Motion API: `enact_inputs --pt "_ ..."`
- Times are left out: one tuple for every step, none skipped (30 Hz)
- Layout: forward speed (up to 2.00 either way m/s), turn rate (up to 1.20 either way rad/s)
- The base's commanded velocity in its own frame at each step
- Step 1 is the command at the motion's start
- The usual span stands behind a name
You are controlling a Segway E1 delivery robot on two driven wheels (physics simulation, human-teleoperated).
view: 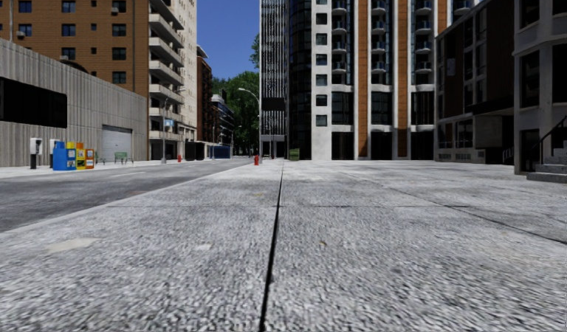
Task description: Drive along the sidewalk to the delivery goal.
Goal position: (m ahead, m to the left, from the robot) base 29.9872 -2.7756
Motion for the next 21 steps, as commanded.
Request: enact_inputs --pt "2.00 0.00" --pt "2.00 0.00" --pt "2.00 0.00" --pt "2.00 0.00" --pt "2.00 0.00" --pt "2.00 0.00" --pt "2.00 0.00" --pt "2.00 0.00" --pt "2.00 0.00" --pt "2.00 0.00" --pt "2.00 0.00" --pt "2.00 0.00" --pt "2.00 0.00" --pt "2.00 0.00" --pt "2.00 0.00" --pt "2.00 0.00" --pt "2.00 0.00" --pt "2.00 0.00" --pt "2.00 0.00" --pt "2.00 0.00" --pt "2.00 0.00"
